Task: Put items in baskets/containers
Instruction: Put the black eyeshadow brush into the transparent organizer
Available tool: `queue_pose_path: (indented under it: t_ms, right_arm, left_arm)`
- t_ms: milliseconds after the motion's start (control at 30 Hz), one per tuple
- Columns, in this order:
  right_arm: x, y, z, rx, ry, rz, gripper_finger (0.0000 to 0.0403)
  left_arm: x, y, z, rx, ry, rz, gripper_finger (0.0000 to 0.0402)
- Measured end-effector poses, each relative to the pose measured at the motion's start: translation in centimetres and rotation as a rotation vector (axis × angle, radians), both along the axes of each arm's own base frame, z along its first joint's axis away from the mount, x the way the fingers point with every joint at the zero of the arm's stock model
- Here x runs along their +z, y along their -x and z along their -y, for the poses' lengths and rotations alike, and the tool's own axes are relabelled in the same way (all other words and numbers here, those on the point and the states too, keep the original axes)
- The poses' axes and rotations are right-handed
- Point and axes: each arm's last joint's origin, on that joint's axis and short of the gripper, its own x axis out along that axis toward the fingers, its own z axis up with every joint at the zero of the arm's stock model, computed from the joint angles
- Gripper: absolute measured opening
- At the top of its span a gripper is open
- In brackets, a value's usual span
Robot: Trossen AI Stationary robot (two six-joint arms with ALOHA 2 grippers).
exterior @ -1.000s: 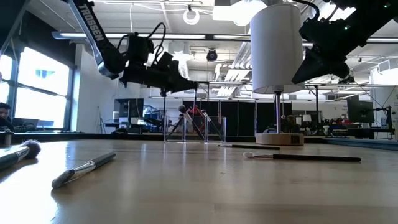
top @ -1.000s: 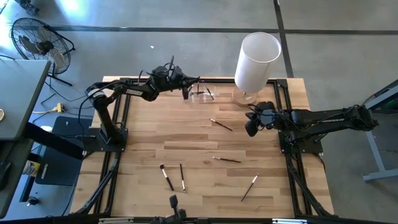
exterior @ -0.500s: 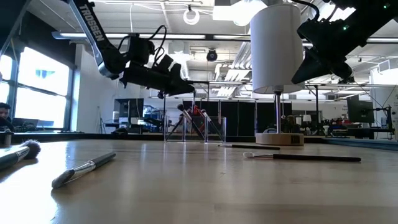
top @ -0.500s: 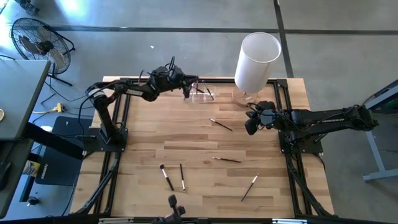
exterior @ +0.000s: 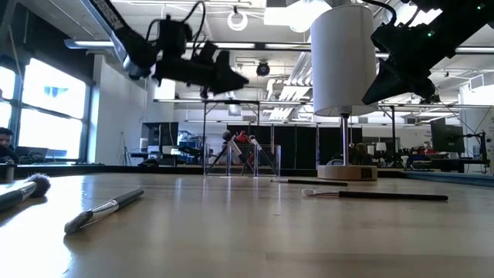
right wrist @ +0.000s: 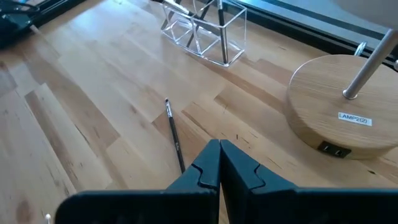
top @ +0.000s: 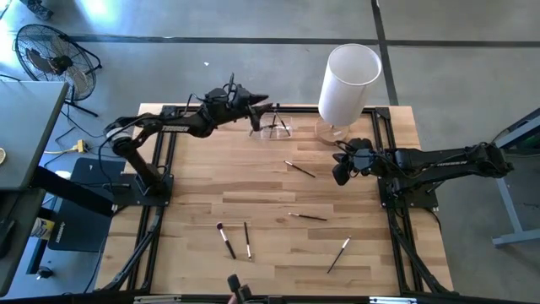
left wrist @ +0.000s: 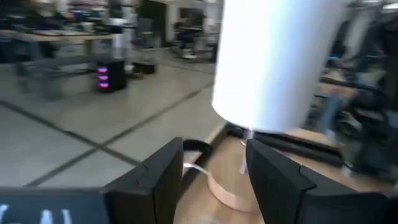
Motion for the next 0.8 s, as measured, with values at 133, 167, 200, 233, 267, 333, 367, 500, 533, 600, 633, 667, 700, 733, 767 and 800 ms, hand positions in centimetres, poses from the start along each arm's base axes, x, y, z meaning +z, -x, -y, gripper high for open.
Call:
queue_pose_path:
  t_ms: [133,167,200,233,267,333,367,500,533,600,633,667,700,733,767,800]
  right_arm:
    - [0.0,0.0,0.0,0.005,-0.002,-0.001,0.0]
    - [0.0,0.0,0.0,0.007,-0.004,-0.002,0.0]
    - [0.0,0.0,0.0,0.01,-0.005,-0.002,0.0]
    - [0.0,0.0,0.0,0.012,-0.005,-0.003,0.0]
    - [0.0,0.0,0.0,0.013,-0.006,-0.003,0.0]
    - [0.0,0.0,0.0,0.016,-0.009,-0.003,0.0]
    - [0.0,0.0,-0.1,0.02,-0.012,-0.004,0.0]
    - [-0.1,0.0,-0.1,0.024,-0.015,-0.008,0.0]
    - [-0.1,0.0,-0.1,0.025,-0.016,-0.009,0.0001]
    - [-0.1,0.0,-0.1,0.026,-0.017,-0.009,0.0001]
    - [-0.1,0.0,-0.1,0.026,-0.017,-0.009,0.0001]
    - [-0.1,0.0,-0.1,0.026,-0.017,-0.009,0.0001]
    - [-0.1,0.0,-0.1,0.026,-0.017,-0.009,0.0001]
    - [-0.1,0.0,-0.1,0.026,-0.017,-0.009,0.0001]
    - [-0.1,0.0,-0.1,0.026,-0.017,-0.009,0.0001]
    - [-0.1,0.0,-0.1,0.026,-0.017,-0.008,0.0001]
  left_arm:
    - [2.9,-0.9,1.8,0.111,0.043,-0.119,0.0174]
    - [3.6,-1.1,2.2,0.119,0.062,-0.17,0.0174]
    - [4.3,-1.4,2.6,0.123,0.081,-0.223,0.0174]
    - [5.0,-1.7,3.1,0.115,0.101,-0.274,0.0174]
    - [5.7,-1.9,3.5,0.102,0.122,-0.328,0.0174]
    - [7.3,-2.0,4.3,0.083,0.18,-0.427,0.0174]
    - [8.1,-2.0,4.7,0.082,0.216,-0.461,0.0174]
    - [10.2,-1.9,6.3,0.182,0.409,-0.536,0.0174]
    - [10.2,-1.8,6.7,0.206,0.448,-0.569,0.0174]
    - [10.3,-1.8,7.7,0.212,0.477,-0.599,0.017]
    - [10.3,-1.9,8.3,0.202,0.486,-0.6,0.0164]
    - [10.2,-1.9,8.9,0.195,0.501,-0.614,0.0154]
    - [10.0,-1.9,9.5,0.189,0.518,-0.642,0.0141]
    - [9.7,-1.9,10.1,0.181,0.53,-0.673,0.0125]
    - [9.4,-1.8,10.7,0.175,0.54,-0.702,0.0104]
    - [9.3,-1.8,11.4,0.168,0.544,-0.727,0.0082]
